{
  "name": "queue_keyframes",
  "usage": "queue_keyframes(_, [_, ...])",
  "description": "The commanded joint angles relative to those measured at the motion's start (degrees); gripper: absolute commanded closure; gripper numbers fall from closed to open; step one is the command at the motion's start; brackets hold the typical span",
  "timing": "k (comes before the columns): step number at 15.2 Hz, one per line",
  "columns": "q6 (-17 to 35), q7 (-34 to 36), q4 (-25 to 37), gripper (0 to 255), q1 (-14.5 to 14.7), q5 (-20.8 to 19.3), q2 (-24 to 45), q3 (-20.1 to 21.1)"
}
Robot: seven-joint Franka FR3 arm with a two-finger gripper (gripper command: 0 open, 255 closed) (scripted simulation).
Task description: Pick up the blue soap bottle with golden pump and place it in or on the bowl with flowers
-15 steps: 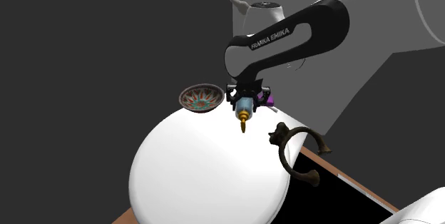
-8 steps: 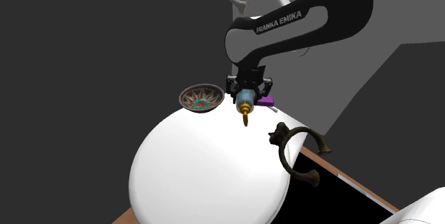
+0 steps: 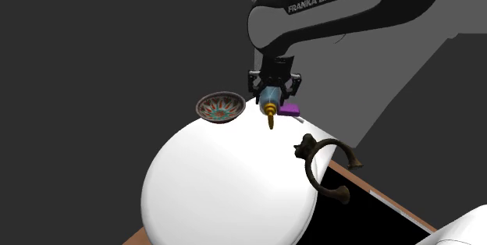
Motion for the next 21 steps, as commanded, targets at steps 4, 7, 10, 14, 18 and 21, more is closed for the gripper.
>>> queue_keyframes(4, [-4.06,0.41,2.66,255,-0.04,-0.25,-1.39,0.04])
queue_keyframes(7, [-5.71,0.56,3.82,255,-0.05,-0.34,-1.9,0.05])
queue_keyframes(10, [-5.99,3.01,9.59,255,1.17,0.21,3.41,1.54])
queue_keyframes(14, [-7.07,6.22,18.2,255,2.68,0.42,10.71,3.25])
queue_keyframes(18, [-9.03,9.34,28.11,255,4.19,0.16,18.41,4.61])
queue_keyframes(21, [-8.52,10.3,30.8,255,4.76,0.01,21.55,5.0])
